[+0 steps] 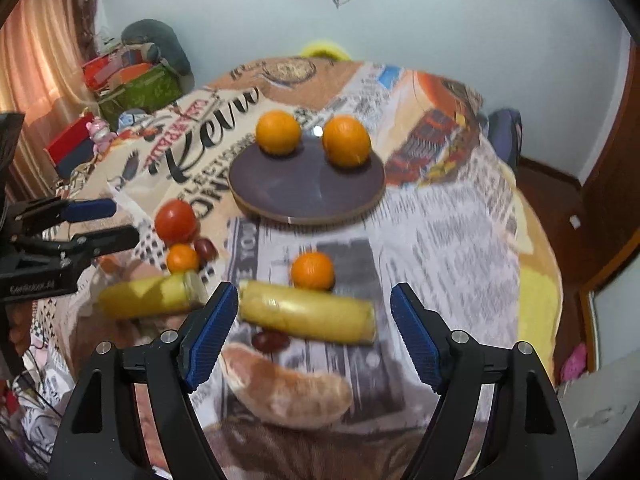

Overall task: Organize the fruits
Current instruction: 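Grasp the yellow corn cob with the left gripper and lift it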

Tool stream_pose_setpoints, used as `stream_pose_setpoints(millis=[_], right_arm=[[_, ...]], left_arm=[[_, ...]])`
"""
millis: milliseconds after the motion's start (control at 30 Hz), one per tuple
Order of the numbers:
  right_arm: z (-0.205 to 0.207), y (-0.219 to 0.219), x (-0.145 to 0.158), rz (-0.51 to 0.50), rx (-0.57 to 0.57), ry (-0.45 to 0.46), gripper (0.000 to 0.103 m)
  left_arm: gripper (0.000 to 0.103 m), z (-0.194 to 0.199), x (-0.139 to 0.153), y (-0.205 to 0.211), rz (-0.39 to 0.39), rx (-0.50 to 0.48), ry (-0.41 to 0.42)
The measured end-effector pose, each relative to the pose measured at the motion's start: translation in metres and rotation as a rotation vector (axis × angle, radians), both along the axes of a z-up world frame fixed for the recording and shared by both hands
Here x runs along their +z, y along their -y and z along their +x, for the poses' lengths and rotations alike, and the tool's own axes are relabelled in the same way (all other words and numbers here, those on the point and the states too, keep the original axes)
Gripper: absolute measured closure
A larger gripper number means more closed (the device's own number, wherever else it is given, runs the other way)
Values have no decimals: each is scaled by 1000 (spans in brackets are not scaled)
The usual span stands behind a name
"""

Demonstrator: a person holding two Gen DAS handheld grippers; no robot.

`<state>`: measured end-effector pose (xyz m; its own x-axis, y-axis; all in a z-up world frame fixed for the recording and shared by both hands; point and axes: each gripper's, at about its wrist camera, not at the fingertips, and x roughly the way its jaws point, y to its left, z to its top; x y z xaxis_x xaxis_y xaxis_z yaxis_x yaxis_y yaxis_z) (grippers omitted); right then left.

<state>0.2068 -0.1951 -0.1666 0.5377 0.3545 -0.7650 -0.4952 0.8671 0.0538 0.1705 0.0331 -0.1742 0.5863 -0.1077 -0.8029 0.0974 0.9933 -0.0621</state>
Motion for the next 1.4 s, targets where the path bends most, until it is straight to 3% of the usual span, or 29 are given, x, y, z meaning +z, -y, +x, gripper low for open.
stream_pose_setpoints(millis=[267, 467, 600, 767, 900, 1133, 1300, 1400], right_arm=[[2, 20, -31, -36, -62, -80, 28], [15, 29, -50, -38, -84, -149, 47], [21, 29, -56, -34, -91, -161, 48], [36, 28, -59, -72, -124, -150, 57], [50, 27, -56, -98, -153, -134, 57], [35, 27, -27, 17, -117, -122, 57], [28, 1, -23, 56, -60, -135, 39], [26, -22, -34, 18, -21, -147, 38]], left_arm=[[41, -8, -42, 10, -15, -38, -96], [41, -6, -54, 14, -26, -51, -101], [41, -7, -55, 17, -10, -63, -86], [41, -7, -56, 18, 0, -75, -81], [45, -6, -57, 15, -18, -73, -72], [62, -1, -53, 11, -76, -43, -74], [65, -7, -46, 9, -107, -32, -66], [65, -13, -39, 4, -133, -21, -57]])
